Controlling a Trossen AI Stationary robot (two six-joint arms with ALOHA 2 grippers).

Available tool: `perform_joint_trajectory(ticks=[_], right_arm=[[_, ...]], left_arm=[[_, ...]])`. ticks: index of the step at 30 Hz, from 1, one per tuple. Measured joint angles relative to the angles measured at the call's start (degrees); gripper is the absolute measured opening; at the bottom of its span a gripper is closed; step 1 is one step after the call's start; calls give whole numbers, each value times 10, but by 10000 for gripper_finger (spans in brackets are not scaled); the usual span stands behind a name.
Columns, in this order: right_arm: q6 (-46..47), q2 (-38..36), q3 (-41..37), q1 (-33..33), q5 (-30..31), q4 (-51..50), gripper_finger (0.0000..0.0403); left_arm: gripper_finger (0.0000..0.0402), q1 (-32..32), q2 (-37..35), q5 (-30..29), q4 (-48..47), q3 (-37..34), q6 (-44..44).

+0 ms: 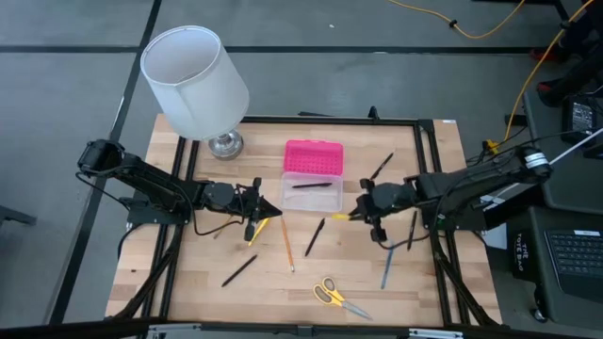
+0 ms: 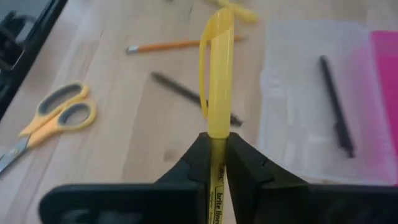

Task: Pick & place school supplies into a supply box
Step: Put the yellow pen into the pink supply box

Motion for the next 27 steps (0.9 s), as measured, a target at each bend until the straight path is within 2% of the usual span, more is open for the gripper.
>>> perform_joint_trajectory(ticks=[7,15,23,27], right_arm=[[-41,0,-54,-39,0,167,34],[-50,0,-104,-58,0,300,33],[-61,0,-106,-60,3,319,32],[-63,0,-106,-61,40,319,32]], left_arm=[[3,0,0,0,0,0,0],[1,0,0,0,4,0,0],[2,0,0,0,4,0,0],[1,0,0,0,4,0,0]])
